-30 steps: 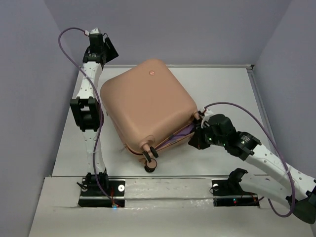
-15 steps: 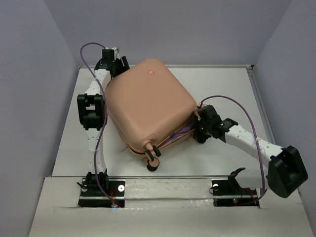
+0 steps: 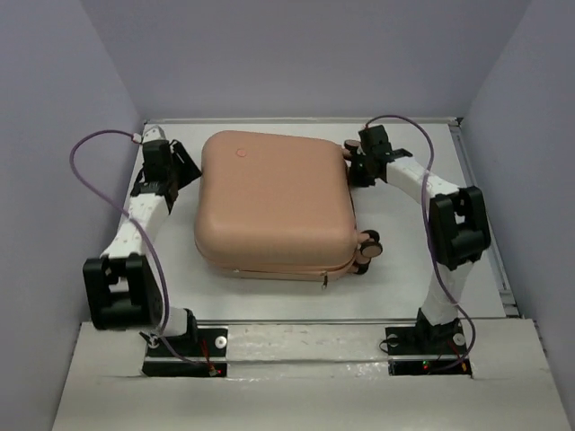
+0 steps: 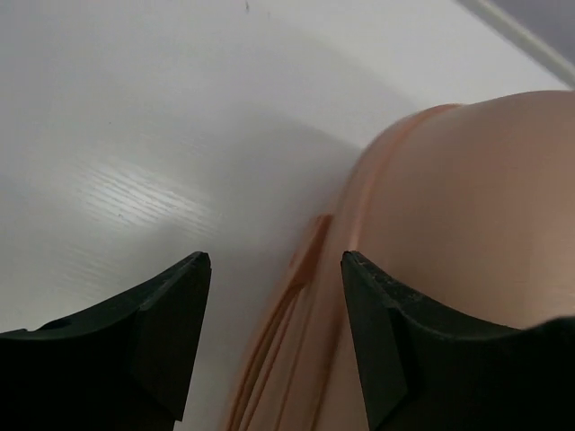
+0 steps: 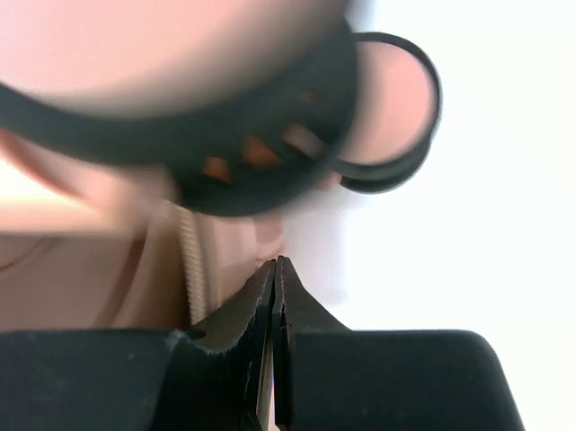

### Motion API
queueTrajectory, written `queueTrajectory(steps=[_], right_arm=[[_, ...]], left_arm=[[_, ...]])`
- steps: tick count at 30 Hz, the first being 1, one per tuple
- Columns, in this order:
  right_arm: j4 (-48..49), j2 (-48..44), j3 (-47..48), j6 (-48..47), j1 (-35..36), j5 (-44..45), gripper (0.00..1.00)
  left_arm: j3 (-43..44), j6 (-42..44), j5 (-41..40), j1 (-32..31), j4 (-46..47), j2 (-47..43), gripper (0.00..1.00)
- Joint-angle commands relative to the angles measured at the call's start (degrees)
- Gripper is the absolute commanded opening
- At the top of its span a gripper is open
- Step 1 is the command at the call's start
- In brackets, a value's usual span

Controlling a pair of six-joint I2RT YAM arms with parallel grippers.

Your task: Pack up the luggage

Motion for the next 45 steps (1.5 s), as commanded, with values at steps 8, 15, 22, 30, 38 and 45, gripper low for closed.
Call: queueTrajectory(steps=[8, 15, 22, 30, 38, 45], right_arm=[[7.78, 17.02, 41.58, 4.23, 1.32, -16.10, 0.63], [0.84, 3.76, 38.79, -3.47, -2.64, -11.80, 0.99], [8.01, -23.03, 6.83, -3.07, -2.64, -10.03, 0.08], [8.06, -49.87, -30.27, 1.25, -0.27, -7.31, 0.07], [5.93, -49.63, -39.98, 1.08, 0.26, -6.78, 0.07], [15.16, -35.31, -32.97, 2.31, 0.26, -2.83, 0.07]], left_arm=[[-16.33, -1.56, 7.47, -7.03, -6.11, -28.49, 0.74], [-4.91, -1.91, -2.36, -6.86, -6.65, -29.46, 0.80], [6.77, -5.34, -3.17, -6.24, -2.87, -23.34, 0.83], [27.60, -5.95, 6.13, 0.26, -5.40, 2.67, 0.81], [62.31, 3.00, 12.90, 0.09, -23.14, 35.64, 0.81], [66.14, 5.38, 17.39, -4.39, -24.40, 45.16, 0.80]])
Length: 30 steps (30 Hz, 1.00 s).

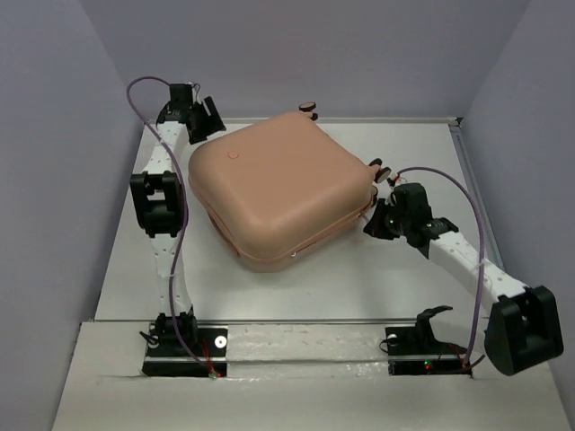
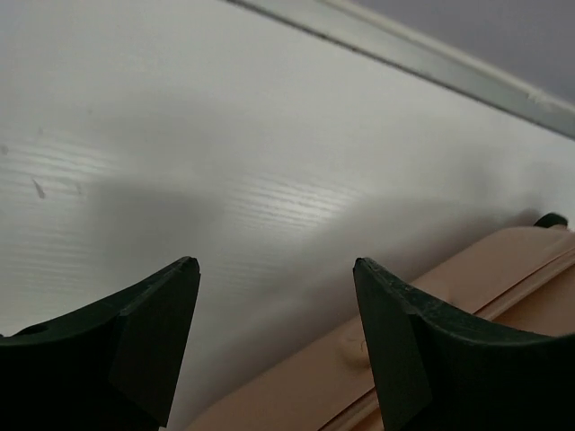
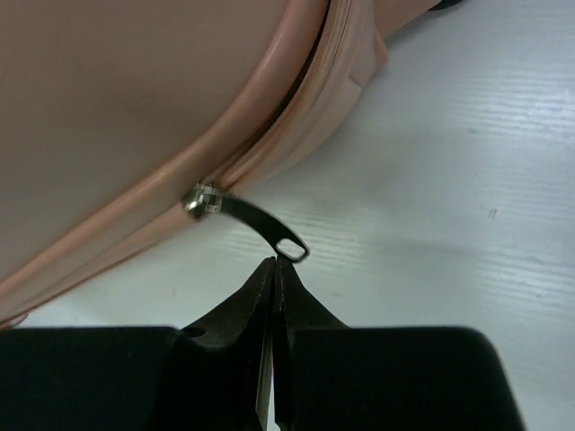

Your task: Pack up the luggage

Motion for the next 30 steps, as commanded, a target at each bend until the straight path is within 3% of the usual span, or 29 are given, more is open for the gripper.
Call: queueTrajectory(steps=[1, 3, 7, 9, 13, 16, 18, 23, 25, 30], right_arm=[[9.89, 10.83, 7.85, -0.14, 0.59, 4.36, 0.07], [12.45, 14.72, 11.97, -0.58, 0.59, 5.33, 0.07], [20.26, 23.51, 19.10, -1.81, -0.03, 0.42, 0.07], [20.98, 28.44, 22.70, -1.99, -0.03, -3.42, 0.07], [20.55, 35.64, 34.72, -2.26, -0.55, -9.32, 0.07], [16.00, 41.27, 41.33, -1.99, -0.55, -13.29, 0.07], [13.96, 43.82, 46.17, -2.25, -1.08, -13.04, 0.09], [7.98, 44.36, 50.84, -1.82, -3.80, -12.33, 0.44], [6.66, 43.40, 50.85, -1.82, -4.42, -11.19, 0.58], [3.23, 38.04, 48.30, -4.10, -4.42, -7.58, 0.79]], left_arm=[[-2.23, 3.28, 5.76, -4.11, -1.89, -2.38, 0.81], [-8.73, 2.41, 6.73, -5.42, 0.92, -4.57, 0.80], [-36.97, -3.19, 9.37, -6.31, 13.30, -20.16, 0.79], [-46.08, -5.15, 9.37, -6.31, 20.42, -26.61, 0.79], [-64.78, -6.73, 8.14, -6.40, 23.42, -43.20, 0.79], [-73.77, -8.66, 8.50, -6.57, 24.93, -53.14, 0.78], [-75.30, -8.50, 8.50, -6.57, 24.93, -56.42, 0.79], [-65.92, -5.24, 1.56, -5.09, 19.31, -59.25, 0.86], [-62.31, -5.59, 0.94, -2.20, 19.04, -58.11, 0.89], [-56.93, -10.68, 6.21, 1.60, 22.64, -50.56, 0.90]])
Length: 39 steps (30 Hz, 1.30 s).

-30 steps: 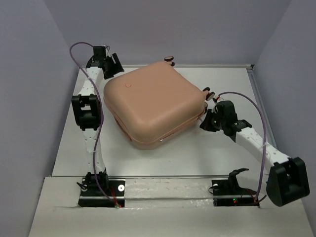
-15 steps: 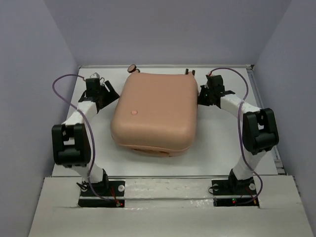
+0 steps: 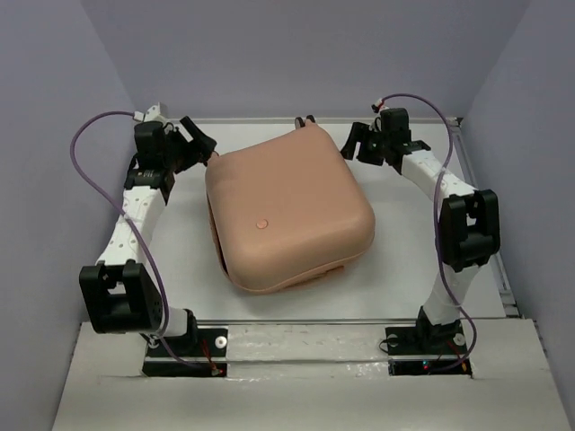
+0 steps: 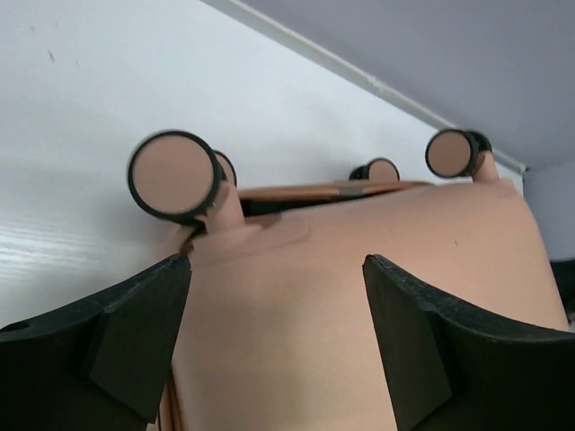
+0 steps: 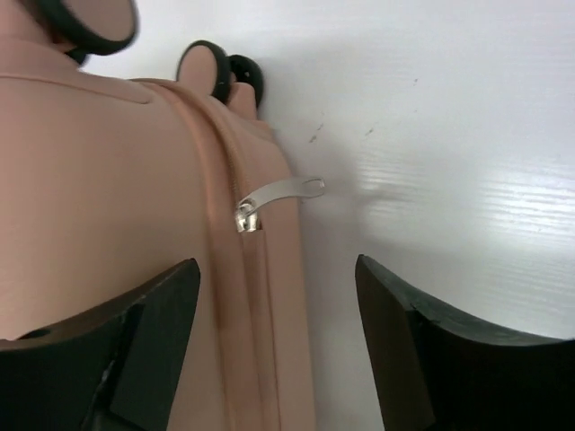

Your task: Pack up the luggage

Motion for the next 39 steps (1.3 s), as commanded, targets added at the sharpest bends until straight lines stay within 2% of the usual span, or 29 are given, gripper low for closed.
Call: queueTrajectory(steps=[1, 4, 6, 9, 16, 21, 25, 26, 29, 30, 31, 34, 39], right_arm=[[-0.70, -8.45, -0.17, -0.52, 1.44, -2.82, 0.80], [-0.71, -10.39, -2.29, -1.92, 1.44, -2.38, 0.87], [-0.71, -11.88, -4.75, -2.54, 1.44, -2.03, 0.91], [-0.62, -13.55, -7.64, -3.07, 1.44, -1.67, 0.96], [2.45, -18.91, -15.47, -2.19, 1.44, -3.34, 0.96], [3.16, -23.22, -19.08, -1.92, 1.44, -3.52, 0.97], [3.25, -27.09, -21.54, -1.14, 1.44, -2.82, 1.00], [3.34, -28.75, -22.85, -0.96, 1.44, -2.82, 1.00], [4.13, -31.31, -25.40, -0.08, 1.44, -2.64, 1.00], [4.48, -32.62, -27.07, 0.10, 1.44, -2.21, 1.00], [4.83, -33.24, -27.95, 0.44, 1.44, -1.94, 1.00], [6.67, -34.83, -31.56, 2.20, 1.44, -1.85, 1.00], [8.26, -33.25, -34.02, 3.61, 1.44, -2.11, 1.00]], left_arm=[[3.28, -3.71, 3.79, 2.32, 2.10, 5.72, 0.90], [3.29, -5.21, 4.75, 3.11, 3.67, 8.02, 0.92], [4.07, -5.48, 6.06, 3.99, 4.38, 10.57, 0.97], [7.85, -5.39, 9.32, 4.26, 4.20, 15.75, 0.99], [12.78, -9.25, 11.78, 3.29, 8.32, 25.51, 0.99], [11.20, -16.28, 13.54, 2.76, 17.64, 29.38, 0.96], [7.25, -24.10, 14.42, 2.32, 27.92, 29.21, 0.78], [7.24, -25.68, 14.77, 1.89, 29.68, 28.78, 0.65], [7.07, -27.54, 14.95, 1.62, 31.80, 25.98, 0.45], [7.33, -28.06, 14.69, 1.62, 31.89, 24.92, 0.31], [7.94, -28.15, 14.60, 1.53, 31.54, 23.08, 0.21], [10.83, -29.12, 13.98, 1.44, 29.09, 19.74, 0.06], [21.20, -27.89, 11.52, 0.13, 15.30, 17.53, 0.06]])
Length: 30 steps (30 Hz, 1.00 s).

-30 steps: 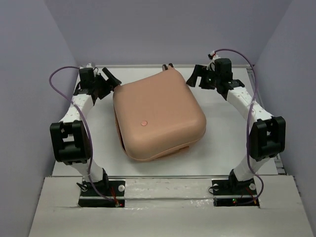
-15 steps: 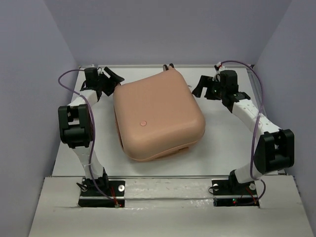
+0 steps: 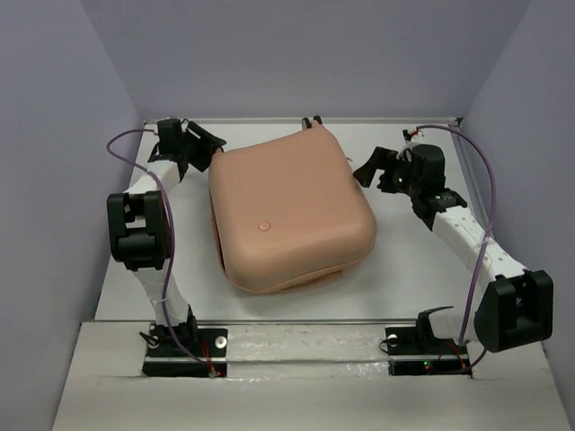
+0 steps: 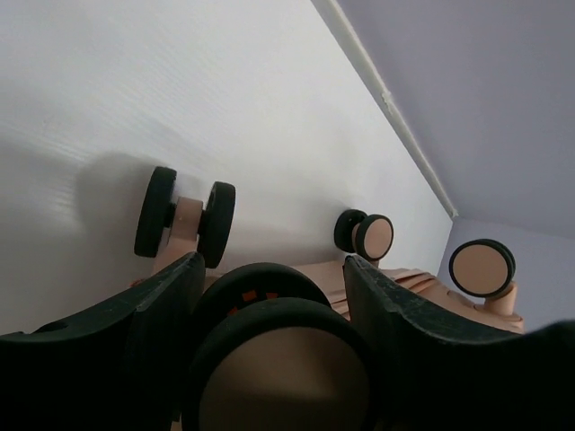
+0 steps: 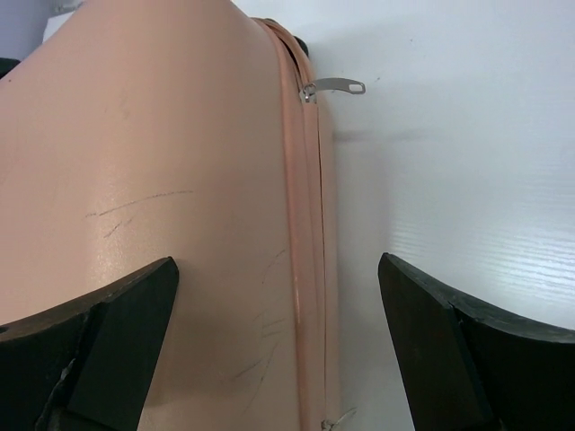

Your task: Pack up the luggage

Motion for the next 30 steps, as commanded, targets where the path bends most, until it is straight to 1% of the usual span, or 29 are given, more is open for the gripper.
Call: queueTrajectory(steps=[1, 2, 8, 9, 13, 14, 15, 16, 17, 18, 20, 21, 22, 25, 26, 27, 29, 30], right_arm=[[-0.07, 2.68, -2.94, 1.29, 1.33, -2.88, 1.00], [0.02, 4.34, -2.86, 1.47, 1.33, -2.79, 1.00], [2.83, 10.15, -1.98, 3.05, 1.33, -4.72, 1.00], [3.36, 12.16, -1.20, 3.14, 1.33, -5.59, 1.00], [4.42, 15.68, -0.05, 3.41, 1.33, -6.39, 1.00], [4.50, 16.04, -0.05, 3.41, 1.33, -6.48, 1.00], [4.68, 16.22, -0.13, 3.41, 1.33, -6.39, 1.00], [4.94, 16.66, -0.13, 3.41, 1.33, -6.74, 1.00], [4.94, 16.57, -0.31, 3.32, 1.33, -6.92, 1.00], [5.03, 16.49, -0.48, 3.32, 1.33, -6.92, 1.00], [5.12, 16.14, -1.19, 2.62, 1.33, -6.22, 1.00], [5.03, 16.05, -1.54, 2.09, 1.33, -5.78, 1.00], [4.60, 16.13, -1.63, 1.39, 1.33, -5.26, 1.00], [4.33, 16.75, -1.63, 1.12, 1.33, -4.90, 1.00], [4.42, 16.92, -1.63, 1.21, 1.33, -4.64, 1.00], [4.42, 17.45, -1.54, 1.30, 1.33, -4.55, 1.00], [4.33, 17.80, -1.10, 1.47, 1.33, -4.37, 1.00], [4.33, 17.80, -0.93, 1.47, 1.33, -4.37, 1.00]], left_arm=[[13.76, -4.81, 3.65, -2.52, 0.05, -11.61, 0.06], [16.56, -4.81, 3.30, -2.61, -2.66, -11.79, 0.06], [21.59, -6.04, 1.98, -2.52, -7.25, -13.72, 0.06], [21.77, -6.30, 1.11, -4.35, -7.69, -14.24, 0.06], [19.94, -5.51, -1.45, -6.30, -6.39, -15.04, 0.06], [14.01, -6.12, -1.36, -6.56, 0.06, -15.91, 0.06], [9.77, -8.39, -1.27, -6.74, 4.56, -16.96, 0.06], [0.68, -9.20, -1.97, -6.83, 9.65, -18.98, 0.06], [0.59, -10.25, -2.93, -6.83, 12.40, -19.26, 0.06], [-6.54, -11.22, -3.20, -6.83, 17.65, -19.00, 0.06], [-12.04, -15.08, -1.63, -6.65, 24.44, -16.89, 0.06], [-11.37, -16.14, -0.84, -6.91, 28.04, -16.36, 0.06], [-6.32, -15.97, 0.04, -7.87, 27.90, -16.10, 0.06], [5.90, -13.87, -0.66, -10.16, 18.88, -17.50, 0.06], [15.61, -12.47, -1.79, -11.04, 15.19, -17.59, 0.06], [19.71, -9.58, -2.58, -12.35, 8.02, -17.42, 0.06], [27.70, -8.33, -2.25, -12.72, 2.88, -16.11, 0.06], [29.66, -7.63, -2.07, -12.46, 1.11, -15.23, 0.06]])
